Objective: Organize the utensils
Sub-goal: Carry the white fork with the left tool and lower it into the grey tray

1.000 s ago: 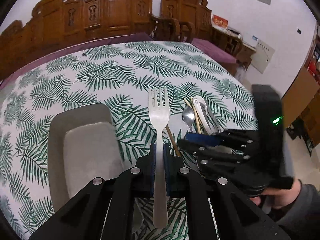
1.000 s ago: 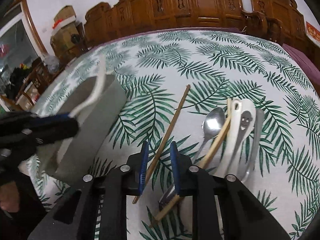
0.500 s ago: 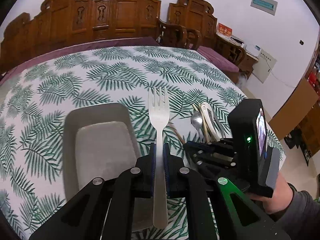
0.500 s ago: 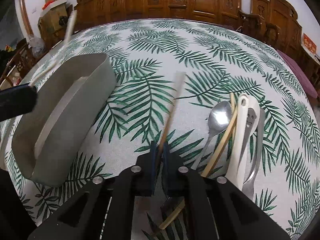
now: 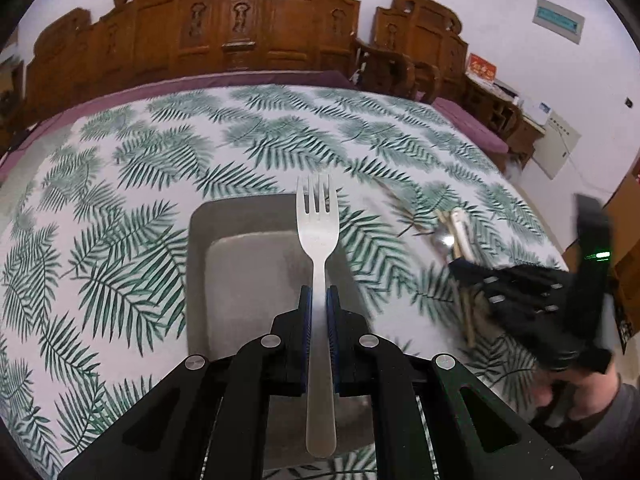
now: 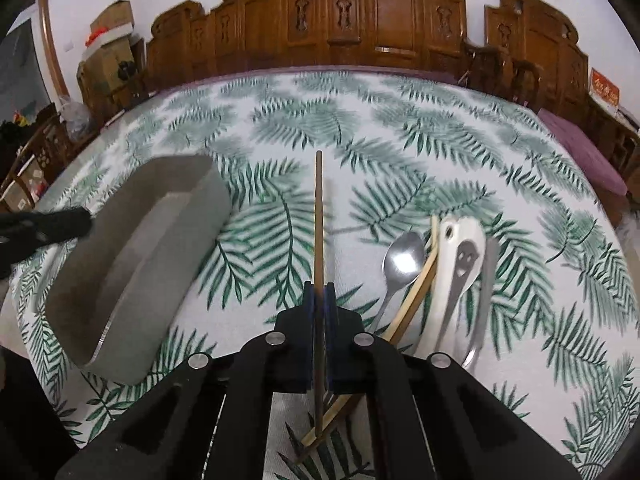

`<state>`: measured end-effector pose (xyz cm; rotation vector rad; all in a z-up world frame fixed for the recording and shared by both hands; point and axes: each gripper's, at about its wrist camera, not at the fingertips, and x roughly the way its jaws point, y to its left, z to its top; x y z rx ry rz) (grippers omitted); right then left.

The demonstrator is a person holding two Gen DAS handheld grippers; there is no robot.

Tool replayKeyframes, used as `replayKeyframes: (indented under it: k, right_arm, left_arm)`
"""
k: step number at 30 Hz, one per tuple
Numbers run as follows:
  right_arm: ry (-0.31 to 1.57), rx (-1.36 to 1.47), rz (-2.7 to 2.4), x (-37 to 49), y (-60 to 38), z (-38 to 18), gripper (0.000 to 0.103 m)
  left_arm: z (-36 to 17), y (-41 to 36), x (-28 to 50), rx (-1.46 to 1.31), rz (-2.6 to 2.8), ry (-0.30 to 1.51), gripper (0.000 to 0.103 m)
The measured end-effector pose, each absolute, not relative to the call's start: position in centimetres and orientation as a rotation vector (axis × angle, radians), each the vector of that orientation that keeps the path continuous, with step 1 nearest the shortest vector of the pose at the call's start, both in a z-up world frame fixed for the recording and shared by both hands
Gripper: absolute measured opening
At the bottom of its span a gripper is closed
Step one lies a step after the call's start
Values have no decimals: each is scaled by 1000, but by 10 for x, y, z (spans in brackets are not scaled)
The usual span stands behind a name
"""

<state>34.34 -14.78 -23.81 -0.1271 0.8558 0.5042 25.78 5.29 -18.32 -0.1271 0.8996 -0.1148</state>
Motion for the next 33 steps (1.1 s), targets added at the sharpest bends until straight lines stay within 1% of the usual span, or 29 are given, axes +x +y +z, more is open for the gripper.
replayKeyframes:
  k: [9, 14, 18, 26, 33]
  right_arm:
    - [815, -97, 571, 331, -150, -224, 5]
    - [804, -89, 612, 325, -145, -217, 5]
    - [799, -96, 635, 315, -138, -214, 5]
    - [781, -130, 676, 292, -117, -200, 5]
    - [803, -133, 726, 283, -83, -188, 6]
  left_arm:
    - [-213, 67, 278, -130, -49, 984, 7]
    - [-218, 69, 283, -108, -19, 998, 7]
    - [-212, 73, 281, -108, -6, 978, 11]
    - [-176, 88, 267, -119, -13, 884, 12]
    - [-151, 107, 254, -124, -9, 821, 12]
